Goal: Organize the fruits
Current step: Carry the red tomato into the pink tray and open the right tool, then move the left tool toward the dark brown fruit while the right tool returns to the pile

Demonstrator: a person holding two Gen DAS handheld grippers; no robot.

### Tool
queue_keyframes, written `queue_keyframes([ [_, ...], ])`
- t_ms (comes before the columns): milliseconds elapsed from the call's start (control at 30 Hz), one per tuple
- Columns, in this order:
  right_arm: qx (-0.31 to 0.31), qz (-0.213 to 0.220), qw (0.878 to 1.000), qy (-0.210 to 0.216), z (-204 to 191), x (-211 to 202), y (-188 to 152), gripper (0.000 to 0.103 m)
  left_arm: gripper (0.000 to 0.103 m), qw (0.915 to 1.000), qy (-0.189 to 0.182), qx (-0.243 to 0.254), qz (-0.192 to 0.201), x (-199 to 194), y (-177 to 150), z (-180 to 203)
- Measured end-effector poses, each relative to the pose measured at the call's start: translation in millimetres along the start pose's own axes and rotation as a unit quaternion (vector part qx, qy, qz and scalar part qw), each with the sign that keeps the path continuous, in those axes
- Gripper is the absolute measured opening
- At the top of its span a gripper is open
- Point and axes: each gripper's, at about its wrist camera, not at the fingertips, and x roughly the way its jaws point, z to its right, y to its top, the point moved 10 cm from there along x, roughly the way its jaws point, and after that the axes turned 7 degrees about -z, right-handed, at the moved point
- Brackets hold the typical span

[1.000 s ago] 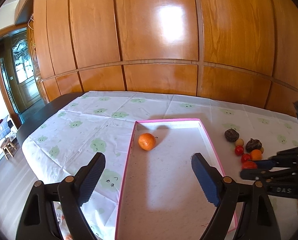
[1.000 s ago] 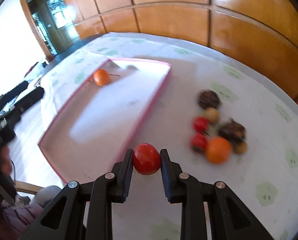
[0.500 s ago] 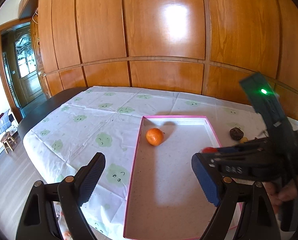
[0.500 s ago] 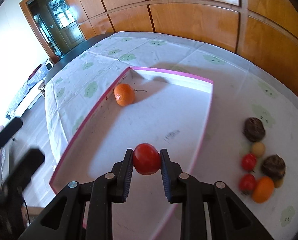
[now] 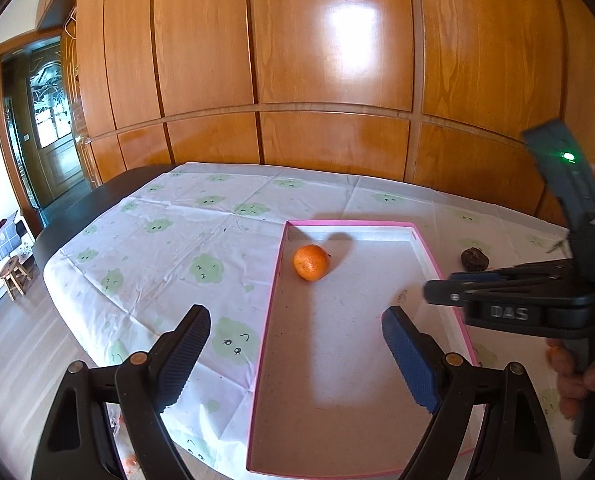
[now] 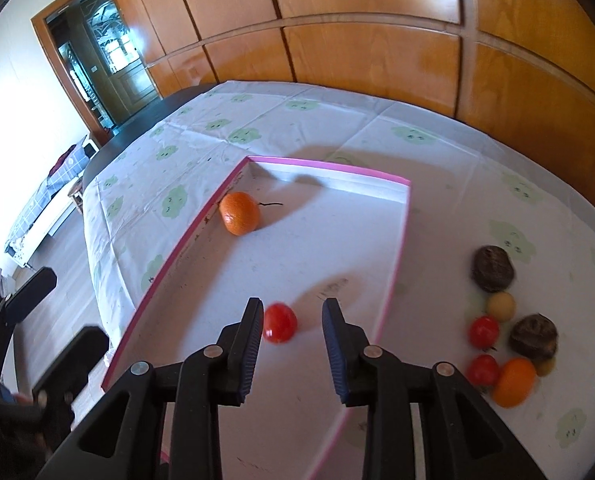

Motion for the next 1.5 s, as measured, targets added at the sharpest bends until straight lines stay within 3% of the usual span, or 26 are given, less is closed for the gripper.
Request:
queue_keyframes([
  [533,0.019,0.032,0.998,-0.050,58,-59,-40,0.032,0.089,0.9998,-0.008,0.018,0.004,-8,2,14],
  [1167,0.037,0.042,0.994,-0.092,106,-90,-53,0.032,0.090,0.9994,-0.009,0.033,0.003,-10,1,25],
  [1500,0.082,0.026,0.984,-0.155,184,-100,-71,0.032,0.090,0.9981,-0.029,0.050,-0.019,-2,-3,43],
])
